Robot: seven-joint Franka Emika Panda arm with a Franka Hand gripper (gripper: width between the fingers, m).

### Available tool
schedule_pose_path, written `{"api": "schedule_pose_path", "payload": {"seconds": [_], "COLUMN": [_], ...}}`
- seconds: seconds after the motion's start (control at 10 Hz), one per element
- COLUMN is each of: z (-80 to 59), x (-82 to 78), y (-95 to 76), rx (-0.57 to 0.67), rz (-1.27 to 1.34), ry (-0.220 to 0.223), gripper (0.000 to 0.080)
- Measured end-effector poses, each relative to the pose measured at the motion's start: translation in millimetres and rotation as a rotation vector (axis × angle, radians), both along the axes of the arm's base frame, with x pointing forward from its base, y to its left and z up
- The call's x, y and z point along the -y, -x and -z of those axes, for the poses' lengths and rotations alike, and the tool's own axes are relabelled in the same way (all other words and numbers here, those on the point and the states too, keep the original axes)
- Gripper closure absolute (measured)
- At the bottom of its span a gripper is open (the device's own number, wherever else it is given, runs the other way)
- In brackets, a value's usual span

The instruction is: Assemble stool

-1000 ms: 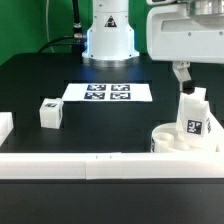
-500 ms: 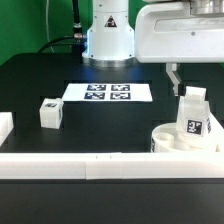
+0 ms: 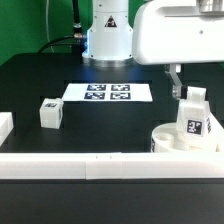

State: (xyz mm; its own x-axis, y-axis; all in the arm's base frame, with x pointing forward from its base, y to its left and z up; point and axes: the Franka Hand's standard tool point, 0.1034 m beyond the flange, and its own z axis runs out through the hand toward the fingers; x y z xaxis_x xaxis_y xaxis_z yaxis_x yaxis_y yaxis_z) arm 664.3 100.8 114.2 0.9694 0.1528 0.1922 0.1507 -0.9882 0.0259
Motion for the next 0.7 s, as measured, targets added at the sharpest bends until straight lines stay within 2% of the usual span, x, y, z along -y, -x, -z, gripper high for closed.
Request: {"api": "schedule_pose_path", "payload": {"seconds": [0.1,0.3,0.5,0.7], "z": [-0.1,3.1,2.7,4.0], "x": [1.4,2.3,-5.1,-6.5], "y": [-0.4,1.6,2.8,5.5], "rx": [0.001,0.001,-0.004,-0.024], "rz": [-0.061,-0.362,-0.601,-0.569], "ry": [0.019,0.111,0.174,0.170], "gripper": [0.0150,0.0150,0.0150,0.0150]}}
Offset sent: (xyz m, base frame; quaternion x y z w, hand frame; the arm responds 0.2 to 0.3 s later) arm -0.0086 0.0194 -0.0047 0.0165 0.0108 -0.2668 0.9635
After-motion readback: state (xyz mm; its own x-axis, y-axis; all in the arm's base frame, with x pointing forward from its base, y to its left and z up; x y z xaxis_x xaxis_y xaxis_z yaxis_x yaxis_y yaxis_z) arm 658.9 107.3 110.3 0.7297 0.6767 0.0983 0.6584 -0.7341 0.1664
